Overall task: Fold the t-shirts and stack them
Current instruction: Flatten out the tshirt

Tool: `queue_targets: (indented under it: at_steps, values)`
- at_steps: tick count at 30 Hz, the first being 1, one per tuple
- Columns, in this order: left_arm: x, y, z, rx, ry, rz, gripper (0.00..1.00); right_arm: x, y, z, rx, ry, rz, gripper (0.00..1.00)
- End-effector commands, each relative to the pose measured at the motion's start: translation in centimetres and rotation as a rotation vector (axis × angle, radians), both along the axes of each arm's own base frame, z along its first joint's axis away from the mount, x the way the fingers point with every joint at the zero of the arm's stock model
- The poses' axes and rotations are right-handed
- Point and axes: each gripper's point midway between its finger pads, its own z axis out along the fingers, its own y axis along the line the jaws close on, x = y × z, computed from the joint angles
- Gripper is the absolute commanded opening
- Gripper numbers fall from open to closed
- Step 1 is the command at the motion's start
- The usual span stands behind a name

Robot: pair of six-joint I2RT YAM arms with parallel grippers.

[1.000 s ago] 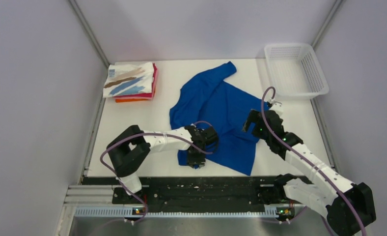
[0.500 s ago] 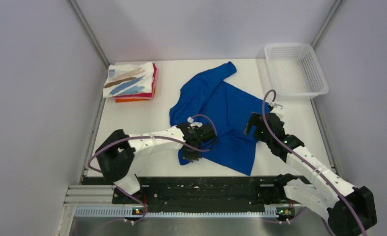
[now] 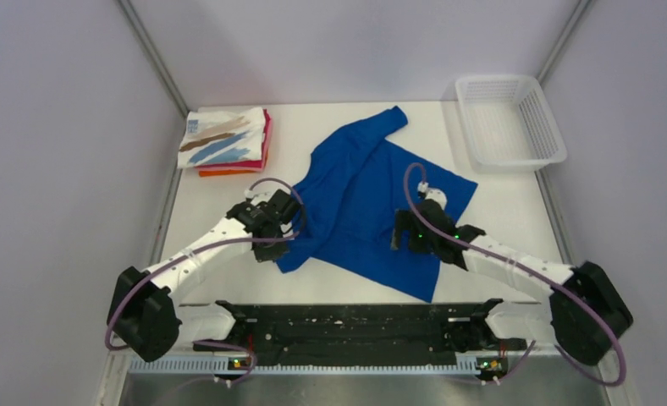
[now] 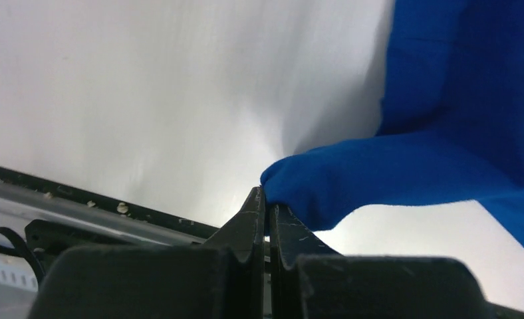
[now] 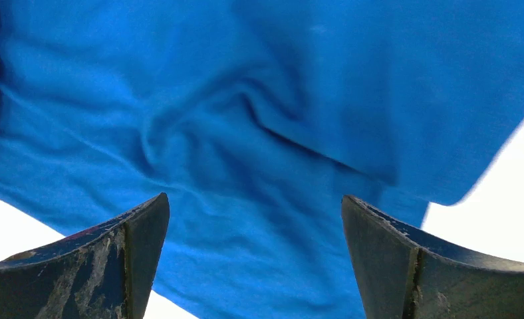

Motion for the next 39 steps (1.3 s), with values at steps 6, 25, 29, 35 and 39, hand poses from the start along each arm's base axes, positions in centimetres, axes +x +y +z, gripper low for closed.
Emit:
queue_targets:
  at_steps: [6,25,29,35,39]
  values:
    - [0.2,4.9,-2.1,0.027,0.004,0.202,0.0,2.9,5.3,-3.4,-0.064,0.084,0.041,0.99]
    - [11.1,6.1,-4.8,-0.22,-0.043,0.372,0.0,13.7,-5.1,-1.4,-0.204,0.088,-0.197,0.99]
    - [9.9,6.5,-4.8,-0.209,-0.042,0.363,0.0,12.2,-6.0,3.5,-0.157,-0.017,-0.241,0.99]
    - [7.4,5.6,-4.8,-0.267,-0.032,0.327,0.0,5.1,-8.4,4.5,-0.08,-0.011,-0.349,0.99]
    - [6.6,5.5,-4.5,-0.285,-0.053,0.309,0.0,-0.1,-9.8,2.1,-0.054,0.068,-0.401,0.99]
